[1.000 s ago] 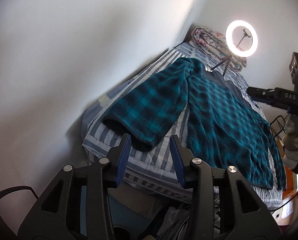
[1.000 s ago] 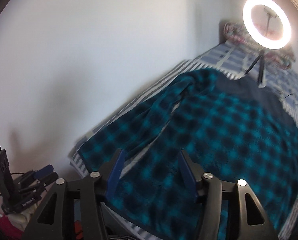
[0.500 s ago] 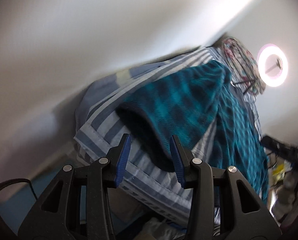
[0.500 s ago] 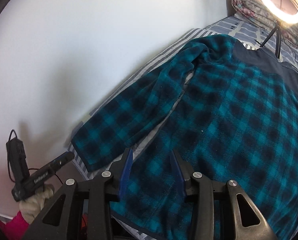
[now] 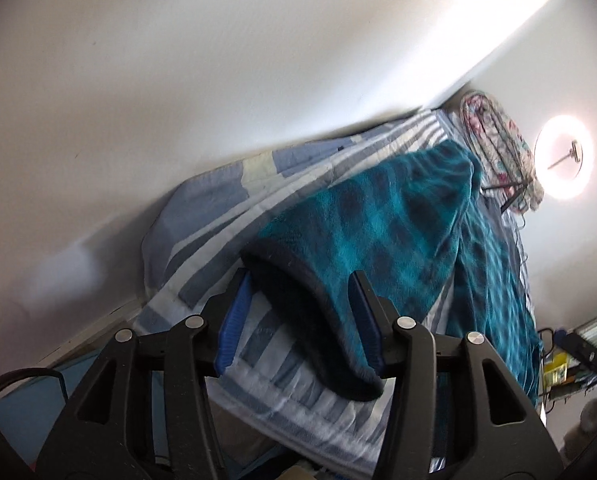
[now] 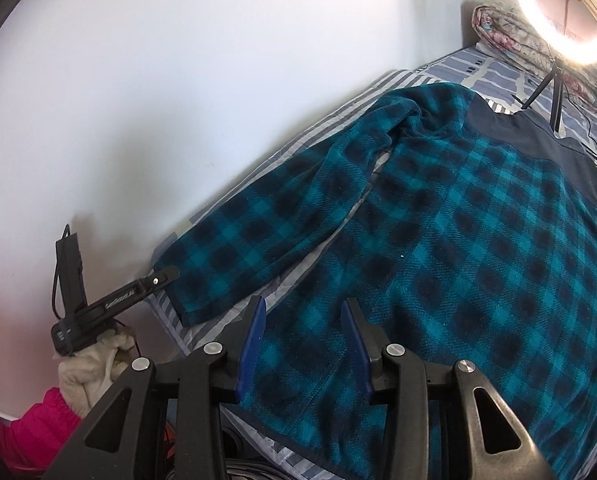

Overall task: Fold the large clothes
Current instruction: 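Lower the left tool onto the jacket hem and close it on the fabric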

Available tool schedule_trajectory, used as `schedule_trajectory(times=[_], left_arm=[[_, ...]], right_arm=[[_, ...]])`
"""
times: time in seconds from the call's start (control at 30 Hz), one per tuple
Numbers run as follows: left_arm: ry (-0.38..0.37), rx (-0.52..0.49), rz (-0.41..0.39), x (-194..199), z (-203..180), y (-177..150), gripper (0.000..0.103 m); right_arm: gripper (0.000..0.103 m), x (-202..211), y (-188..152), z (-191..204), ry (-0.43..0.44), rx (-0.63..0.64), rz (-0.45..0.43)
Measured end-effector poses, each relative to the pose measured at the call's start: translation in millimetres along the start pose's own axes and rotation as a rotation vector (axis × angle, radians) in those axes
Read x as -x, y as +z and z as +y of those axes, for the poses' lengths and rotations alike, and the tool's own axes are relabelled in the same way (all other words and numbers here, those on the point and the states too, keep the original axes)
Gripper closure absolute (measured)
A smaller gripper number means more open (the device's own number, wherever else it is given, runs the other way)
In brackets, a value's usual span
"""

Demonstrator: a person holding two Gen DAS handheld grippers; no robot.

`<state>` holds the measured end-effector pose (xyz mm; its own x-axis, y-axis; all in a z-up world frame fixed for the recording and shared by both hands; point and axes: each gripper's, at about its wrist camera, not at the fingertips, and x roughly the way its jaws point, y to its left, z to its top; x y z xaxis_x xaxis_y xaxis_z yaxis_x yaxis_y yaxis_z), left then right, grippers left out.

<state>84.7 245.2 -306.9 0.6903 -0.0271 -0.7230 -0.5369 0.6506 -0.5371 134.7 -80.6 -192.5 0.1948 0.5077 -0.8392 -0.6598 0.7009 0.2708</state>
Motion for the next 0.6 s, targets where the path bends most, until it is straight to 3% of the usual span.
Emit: schedule_trajectory(times=[0.03,0.07,0.1,0.13,0.4,0.6], left_arm=[[0.006,0.001,-0.004,-1,-1,1,0.053],[0.012,-0.003,-0.013,-2,-3,3,0.062],[0.02,-0.015,-0.022,-2,-6,4,0.084],[0.025,-0.028,-0.028,-2,-9,5,0.094],[-0.056,-0.22,-0.179,41,-60,-1,0.097],[-0.163,-0.354,-0.193,67,-97,-12,0.097]], right_arm=[[0.062,0,-1,0,-0.003,-0.001,0.0],[0.062,0,-1,-2,-0.005,-0.005,0.001],[0.062,0,-1,-3,-0.007,-0.007,0.003],[0.062,0,-2,-5,-0.011,-0.01,0.003],[0.062,-3,5,-36,-0.031,-0.069,-0.009],[0.06,-16,33,-58,-0.014,-0.106,-0.022]])
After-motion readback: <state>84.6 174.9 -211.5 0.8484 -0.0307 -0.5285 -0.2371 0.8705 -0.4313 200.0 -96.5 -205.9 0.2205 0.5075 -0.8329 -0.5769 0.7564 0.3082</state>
